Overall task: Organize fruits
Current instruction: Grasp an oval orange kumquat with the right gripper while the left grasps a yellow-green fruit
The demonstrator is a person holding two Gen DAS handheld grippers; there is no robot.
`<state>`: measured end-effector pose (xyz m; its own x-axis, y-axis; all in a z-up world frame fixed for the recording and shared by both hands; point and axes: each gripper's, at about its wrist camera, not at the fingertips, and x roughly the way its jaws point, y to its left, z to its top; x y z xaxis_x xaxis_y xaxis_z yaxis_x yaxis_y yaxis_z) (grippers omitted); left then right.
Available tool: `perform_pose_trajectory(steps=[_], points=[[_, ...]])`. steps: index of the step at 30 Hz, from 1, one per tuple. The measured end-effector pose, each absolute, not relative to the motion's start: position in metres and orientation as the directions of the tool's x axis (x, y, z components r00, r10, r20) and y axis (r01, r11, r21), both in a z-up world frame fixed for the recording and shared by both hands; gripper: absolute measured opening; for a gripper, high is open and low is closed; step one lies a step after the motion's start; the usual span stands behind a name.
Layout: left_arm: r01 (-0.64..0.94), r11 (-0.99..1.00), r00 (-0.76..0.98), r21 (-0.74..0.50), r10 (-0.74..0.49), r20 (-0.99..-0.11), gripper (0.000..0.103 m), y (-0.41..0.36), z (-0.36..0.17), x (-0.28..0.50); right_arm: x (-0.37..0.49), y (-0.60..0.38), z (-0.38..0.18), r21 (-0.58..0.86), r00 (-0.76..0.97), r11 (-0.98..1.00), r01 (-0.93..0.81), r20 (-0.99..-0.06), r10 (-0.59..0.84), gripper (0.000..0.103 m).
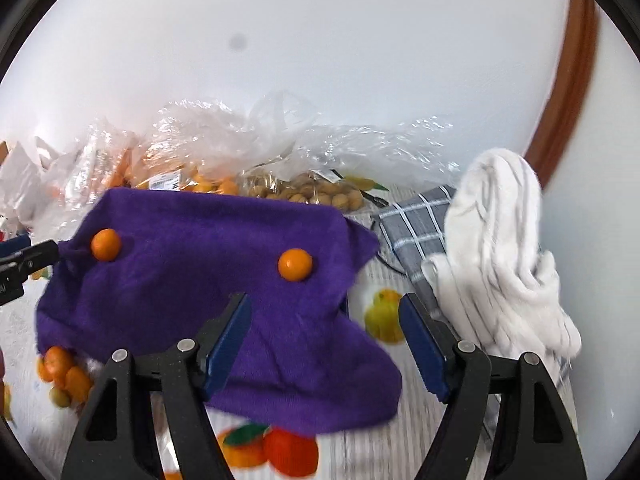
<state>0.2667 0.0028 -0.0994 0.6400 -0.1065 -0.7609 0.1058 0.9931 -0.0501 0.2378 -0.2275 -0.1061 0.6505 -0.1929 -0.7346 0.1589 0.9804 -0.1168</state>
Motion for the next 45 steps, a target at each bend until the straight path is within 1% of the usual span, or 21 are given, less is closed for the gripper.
perform_pose_trajectory(steps=[3, 5, 8, 12, 15, 23, 29, 30, 31, 32, 37, 42, 45], points=[[0.106, 0.99, 0.627, -0.093, -0.139, -0.766, 0.065, 0.014, -0.095, 0.238, 0.217, -0.225, -0.103, -0.071, 0.647, 0.986, 0.15, -0.747, -0.153, 0.075], [0.099, 0.991, 0.635, -0.092, -0.134, -0.76, 0.065, 0.017, -0.095, 0.222, 0.201, -0.223, -0.107, -0.037, 0.642, 0.991, 0.127, -0.759, -0.11, 0.075], [0.097, 0.992, 0.647, -0.077, -0.122, -0.753, 0.065, 0.026, -0.096, 0.202, 0.182, -0.215, -0.113, -0.023, 0.631, 0.993, 0.118, -0.77, -0.093, 0.072], [0.087, 0.994, 0.646, -0.062, -0.104, -0.756, 0.065, 0.039, -0.102, 0.178, 0.16, -0.204, -0.124, -0.013, 0.62, 0.995, 0.095, -0.781, -0.07, 0.062], [0.074, 0.996, 0.645, -0.049, -0.086, -0.759, 0.065, 0.047, -0.106, 0.166, 0.148, -0.197, -0.134, 0.003, 0.609, 0.998, 0.067, -0.792, -0.039, 0.057], [0.037, 0.994, 0.612, -0.102, -0.103, -0.784, 0.065, 0.07, -0.119, 0.154, 0.139, -0.159, -0.165, 0.078, 0.553, 0.994, -0.074, -0.826, 0.106, 0.056], [0.018, 0.994, 0.591, -0.108, -0.098, -0.801, 0.066, 0.079, -0.126, 0.152, 0.146, -0.144, -0.193, 0.08, 0.499, 0.994, -0.08, -0.86, 0.11, 0.056], [0.016, 0.994, 0.588, -0.106, -0.095, -0.803, 0.066, 0.08, -0.127, 0.153, 0.147, -0.143, -0.197, 0.08, 0.493, 0.994, -0.076, -0.863, 0.107, 0.054], [0.014, 0.994, 0.587, -0.104, -0.093, -0.804, 0.066, 0.079, -0.128, 0.153, 0.148, -0.143, -0.2, 0.082, 0.494, 0.994, -0.071, -0.863, 0.107, 0.045], [0.015, 0.994, 0.586, -0.104, -0.093, -0.805, 0.066, 0.079, -0.13, 0.154, 0.147, -0.145, -0.202, 0.08, 0.5, 0.995, -0.066, -0.86, 0.102, 0.043], [0.039, 0.994, 0.562, -0.103, -0.107, -0.82, 0.066, 0.069, -0.144, 0.157, 0.148, -0.15, -0.2, 0.084, 0.522, 0.993, -0.077, -0.846, 0.112, 0.043], [0.068, 0.992, 0.531, -0.111, -0.13, -0.837, 0.066, 0.051, -0.162, 0.166, 0.147, -0.172, -0.197, 0.05, 0.539, 0.998, -0.043, -0.84, 0.065, 0.043], [0.081, 0.991, 0.514, -0.104, -0.131, -0.848, 0.066, 0.038, -0.175, 0.172, 0.147, -0.184, -0.199, -0.001, 0.535, 1.0, -0.024, -0.844, 0.012, 0.043]])
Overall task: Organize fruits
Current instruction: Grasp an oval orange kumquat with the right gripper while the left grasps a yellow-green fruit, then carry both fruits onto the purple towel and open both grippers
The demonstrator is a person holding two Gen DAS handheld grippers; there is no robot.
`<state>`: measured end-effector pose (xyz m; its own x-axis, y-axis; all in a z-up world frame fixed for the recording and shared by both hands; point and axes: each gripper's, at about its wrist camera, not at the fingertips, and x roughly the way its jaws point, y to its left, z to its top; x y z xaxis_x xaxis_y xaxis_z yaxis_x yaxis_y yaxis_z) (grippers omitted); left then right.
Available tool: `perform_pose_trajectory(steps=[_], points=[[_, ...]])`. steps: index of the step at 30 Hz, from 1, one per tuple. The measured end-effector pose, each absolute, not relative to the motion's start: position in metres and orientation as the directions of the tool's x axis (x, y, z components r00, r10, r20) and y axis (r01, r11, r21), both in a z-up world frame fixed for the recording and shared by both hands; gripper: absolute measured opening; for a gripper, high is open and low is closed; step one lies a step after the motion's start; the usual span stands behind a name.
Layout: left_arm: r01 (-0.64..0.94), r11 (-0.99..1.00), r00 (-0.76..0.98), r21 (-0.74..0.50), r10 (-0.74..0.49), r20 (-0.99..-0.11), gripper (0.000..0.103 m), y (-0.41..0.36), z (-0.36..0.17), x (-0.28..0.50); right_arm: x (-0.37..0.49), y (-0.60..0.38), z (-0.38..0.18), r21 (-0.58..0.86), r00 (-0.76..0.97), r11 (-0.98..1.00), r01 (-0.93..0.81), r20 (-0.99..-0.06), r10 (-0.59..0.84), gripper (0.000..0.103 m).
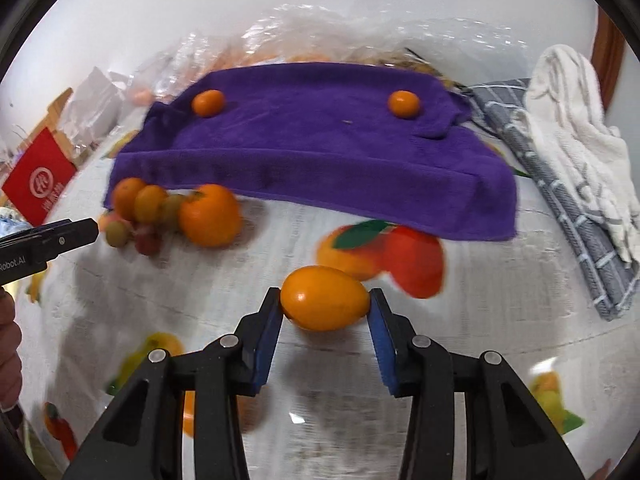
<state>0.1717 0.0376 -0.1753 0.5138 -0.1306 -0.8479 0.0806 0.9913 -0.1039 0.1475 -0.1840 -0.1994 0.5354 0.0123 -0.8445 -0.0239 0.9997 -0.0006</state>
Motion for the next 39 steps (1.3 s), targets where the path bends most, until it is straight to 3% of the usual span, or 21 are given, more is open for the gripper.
perform_pose_trajectory(steps=[5, 8, 10, 12, 39], points=[[0.108, 0.992, 0.507, -0.061, -0.108, -0.855, 0.065, 0.018, -0.192, 0.178, 0.145, -0.199, -0.203, -0.022, 0.534, 1.0, -0.011, -0.845, -0.012, 0.043], [0.131, 0.991, 0.526, -0.013, -0.081, -0.847, 0.055, 0.009, -0.192, 0.179, 0.147, -0.205, -0.202, -0.023, 0.535, 1.0, 0.0, -0.845, -0.02, 0.043], [0.136, 0.991, 0.539, 0.009, -0.066, -0.84, 0.035, 0.006, -0.192, 0.179, 0.149, -0.207, -0.203, -0.018, 0.533, 1.0, 0.009, -0.846, -0.02, 0.043], [0.143, 0.99, 0.541, 0.012, -0.068, -0.838, 0.025, 0.006, -0.191, 0.178, 0.149, -0.207, -0.203, -0.015, 0.535, 1.0, 0.014, -0.845, -0.02, 0.043], [0.094, 0.995, 0.62, -0.038, -0.088, -0.779, 0.025, 0.036, -0.125, 0.145, 0.123, -0.225, -0.15, 0.024, 0.623, 0.994, 0.108, -0.781, -0.049, 0.043]])
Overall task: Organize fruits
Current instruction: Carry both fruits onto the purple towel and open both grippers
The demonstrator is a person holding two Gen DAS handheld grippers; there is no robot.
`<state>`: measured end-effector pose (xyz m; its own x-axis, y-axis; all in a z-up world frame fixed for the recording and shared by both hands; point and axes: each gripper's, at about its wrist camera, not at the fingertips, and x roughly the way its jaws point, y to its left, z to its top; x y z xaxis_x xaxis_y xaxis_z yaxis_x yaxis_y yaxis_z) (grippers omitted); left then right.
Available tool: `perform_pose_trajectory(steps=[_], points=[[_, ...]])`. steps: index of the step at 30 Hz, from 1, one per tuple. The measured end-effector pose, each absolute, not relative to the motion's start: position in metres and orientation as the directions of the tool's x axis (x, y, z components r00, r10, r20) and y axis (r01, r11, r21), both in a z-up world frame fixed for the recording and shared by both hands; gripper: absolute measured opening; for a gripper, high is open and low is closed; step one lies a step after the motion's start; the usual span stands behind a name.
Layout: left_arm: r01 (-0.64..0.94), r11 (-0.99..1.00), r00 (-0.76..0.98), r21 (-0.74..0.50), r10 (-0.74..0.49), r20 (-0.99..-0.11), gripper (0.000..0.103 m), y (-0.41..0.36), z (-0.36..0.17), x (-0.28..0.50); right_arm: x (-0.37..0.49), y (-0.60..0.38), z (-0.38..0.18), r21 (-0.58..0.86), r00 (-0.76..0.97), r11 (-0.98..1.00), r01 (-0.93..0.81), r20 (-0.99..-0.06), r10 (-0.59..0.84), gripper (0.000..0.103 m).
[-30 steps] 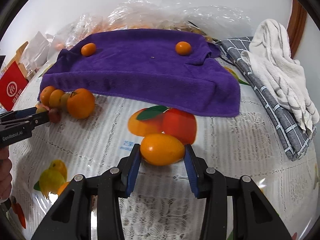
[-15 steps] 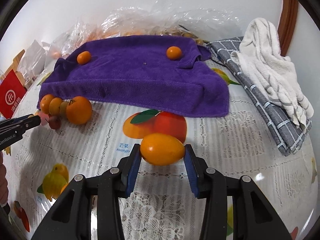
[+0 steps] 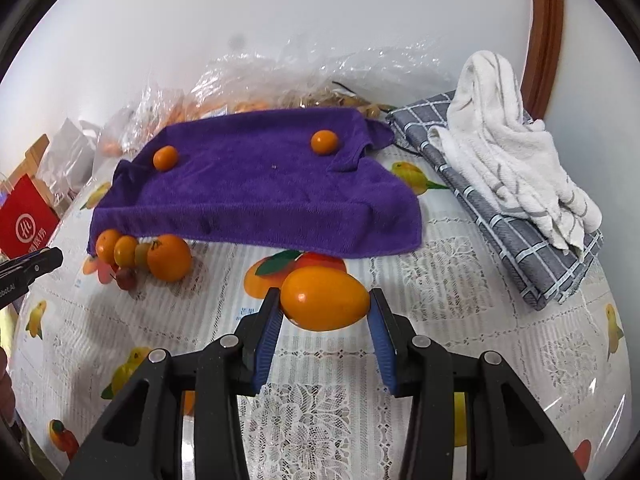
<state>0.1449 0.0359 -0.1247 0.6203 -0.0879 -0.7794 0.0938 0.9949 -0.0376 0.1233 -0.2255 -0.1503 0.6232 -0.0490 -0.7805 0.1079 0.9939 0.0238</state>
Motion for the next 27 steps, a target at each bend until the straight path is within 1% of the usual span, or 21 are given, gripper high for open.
perform_pose_trajectory(steps=[13, 27], points=[[0.101, 0.994, 0.645, -0.032, -0.09, -0.759, 0.025, 0.027, -0.104, 0.145, 0.129, -0.225, -0.13, 0.032, 0.651, 0.994, 0.108, -0.758, -0.047, 0.043], [0.095, 0.993, 0.657, -0.064, -0.111, -0.745, 0.025, 0.021, -0.095, 0.164, 0.15, -0.228, -0.12, 0.027, 0.666, 0.995, 0.095, -0.745, -0.043, 0.043]])
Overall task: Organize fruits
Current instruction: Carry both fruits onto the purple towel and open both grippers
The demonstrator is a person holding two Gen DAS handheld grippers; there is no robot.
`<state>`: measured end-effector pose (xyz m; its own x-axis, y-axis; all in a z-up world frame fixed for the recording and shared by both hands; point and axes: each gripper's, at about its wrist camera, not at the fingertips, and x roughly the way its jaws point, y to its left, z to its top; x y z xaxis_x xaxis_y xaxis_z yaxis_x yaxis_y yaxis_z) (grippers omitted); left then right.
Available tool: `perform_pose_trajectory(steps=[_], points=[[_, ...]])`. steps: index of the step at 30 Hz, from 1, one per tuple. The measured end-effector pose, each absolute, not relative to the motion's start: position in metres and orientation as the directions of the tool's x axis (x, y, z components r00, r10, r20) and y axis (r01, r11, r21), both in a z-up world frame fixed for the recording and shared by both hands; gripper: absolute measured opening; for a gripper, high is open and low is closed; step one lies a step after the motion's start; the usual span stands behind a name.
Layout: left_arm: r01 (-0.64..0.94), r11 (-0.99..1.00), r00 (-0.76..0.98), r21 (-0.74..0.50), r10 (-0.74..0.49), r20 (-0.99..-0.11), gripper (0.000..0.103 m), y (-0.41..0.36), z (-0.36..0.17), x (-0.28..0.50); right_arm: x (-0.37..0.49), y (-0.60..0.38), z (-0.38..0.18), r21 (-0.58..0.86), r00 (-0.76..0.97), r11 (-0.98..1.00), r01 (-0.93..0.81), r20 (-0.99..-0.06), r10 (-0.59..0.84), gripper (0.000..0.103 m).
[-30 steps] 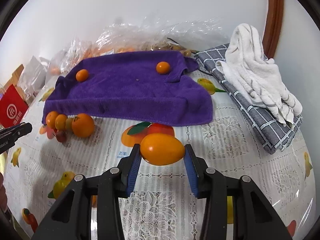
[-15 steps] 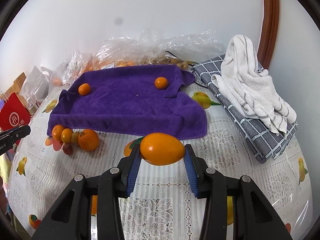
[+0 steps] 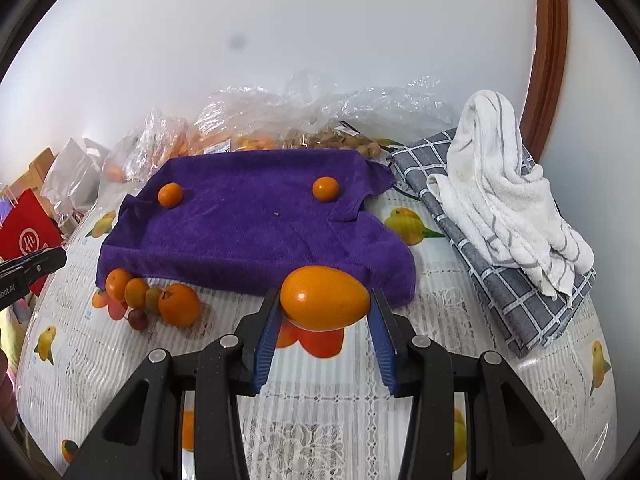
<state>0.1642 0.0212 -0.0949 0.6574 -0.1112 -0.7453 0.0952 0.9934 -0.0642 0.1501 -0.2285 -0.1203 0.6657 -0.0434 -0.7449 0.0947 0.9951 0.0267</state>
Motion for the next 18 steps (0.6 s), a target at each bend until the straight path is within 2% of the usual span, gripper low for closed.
perform_pose_trajectory(steps=[18], points=[[0.08, 0.991, 0.622, -0.108, -0.134, -0.771, 0.025, 0.021, -0.105, 0.251, 0.248, -0.24, -0.146, 0.032, 0.643, 0.997, 0.066, -0.765, -0.018, 0.043]])
